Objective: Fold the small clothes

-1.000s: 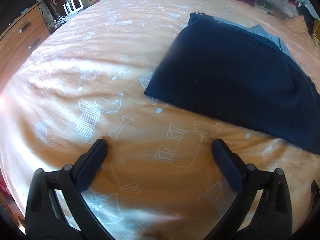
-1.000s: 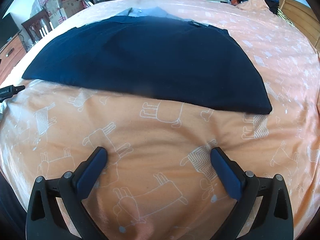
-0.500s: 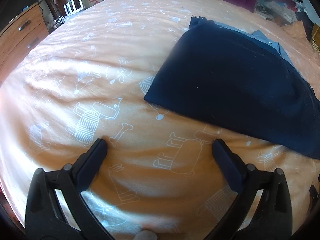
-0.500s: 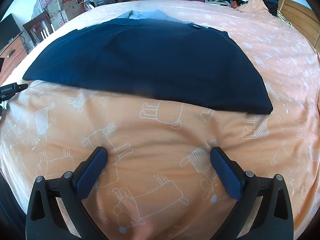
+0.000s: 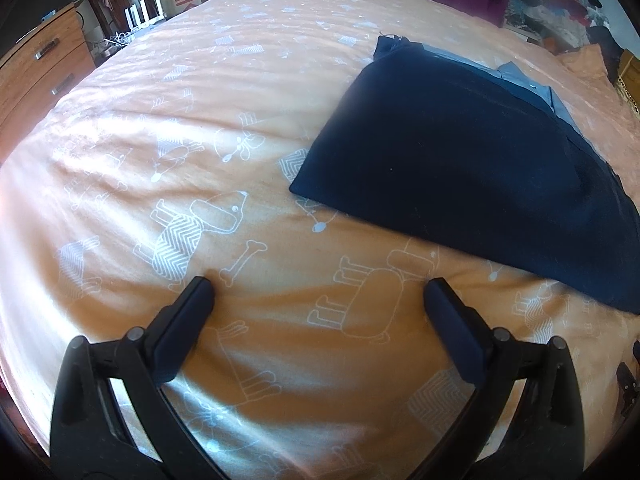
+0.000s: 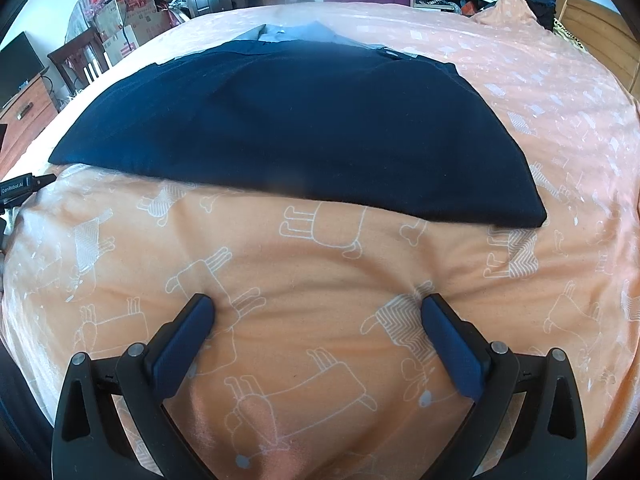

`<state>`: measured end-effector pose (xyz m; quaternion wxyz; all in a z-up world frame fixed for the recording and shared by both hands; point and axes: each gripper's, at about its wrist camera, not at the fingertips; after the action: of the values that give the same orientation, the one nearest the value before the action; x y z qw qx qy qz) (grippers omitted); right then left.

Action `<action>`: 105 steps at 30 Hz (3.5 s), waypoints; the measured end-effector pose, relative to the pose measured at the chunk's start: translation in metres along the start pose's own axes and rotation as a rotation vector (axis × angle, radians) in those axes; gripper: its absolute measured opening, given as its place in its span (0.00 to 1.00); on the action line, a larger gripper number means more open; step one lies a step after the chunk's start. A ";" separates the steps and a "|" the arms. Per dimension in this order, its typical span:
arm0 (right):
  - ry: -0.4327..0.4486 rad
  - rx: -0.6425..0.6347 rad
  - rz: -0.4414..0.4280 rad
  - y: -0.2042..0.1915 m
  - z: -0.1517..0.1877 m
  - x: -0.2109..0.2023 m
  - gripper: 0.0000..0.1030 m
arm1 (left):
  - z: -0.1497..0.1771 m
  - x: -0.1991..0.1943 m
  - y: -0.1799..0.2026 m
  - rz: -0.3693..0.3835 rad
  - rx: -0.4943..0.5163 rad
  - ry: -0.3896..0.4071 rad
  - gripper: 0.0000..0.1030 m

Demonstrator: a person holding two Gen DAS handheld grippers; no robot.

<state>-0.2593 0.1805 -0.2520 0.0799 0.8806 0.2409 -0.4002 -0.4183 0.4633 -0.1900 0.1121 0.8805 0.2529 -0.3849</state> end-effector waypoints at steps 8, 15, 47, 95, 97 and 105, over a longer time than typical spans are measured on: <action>0.003 -0.006 0.001 -0.001 0.000 0.001 1.00 | -0.001 -0.008 -0.004 0.059 -0.027 -0.019 1.00; 0.010 -0.011 0.002 -0.001 0.000 0.001 1.00 | -0.014 -0.029 -0.019 0.389 -0.336 -0.032 1.00; 0.032 -0.046 -0.455 -0.077 -0.180 -0.004 0.88 | -0.070 0.002 0.035 0.441 -0.238 0.296 0.04; -0.199 0.665 -0.615 0.172 -0.116 0.118 0.50 | -0.021 -0.066 0.205 0.909 0.575 0.110 0.61; -0.199 0.651 -0.609 0.165 -0.108 0.099 0.54 | -0.027 -0.065 0.166 0.826 0.537 0.142 0.61; -0.200 0.613 -0.573 0.147 -0.084 0.055 0.62 | -0.057 -0.018 0.139 0.677 0.444 0.132 0.60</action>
<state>-0.1007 0.1006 -0.2438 -0.2766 0.7181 0.3366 -0.5427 -0.3194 0.3615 -0.1372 0.0231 0.9396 -0.1339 -0.3140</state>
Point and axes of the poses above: each gripper's, at about its wrist camera, not at the fingertips, and x roughly the way its jaws point, y to its right, z to its underside, and after that the axes turned 14 degrees about y, right-handed
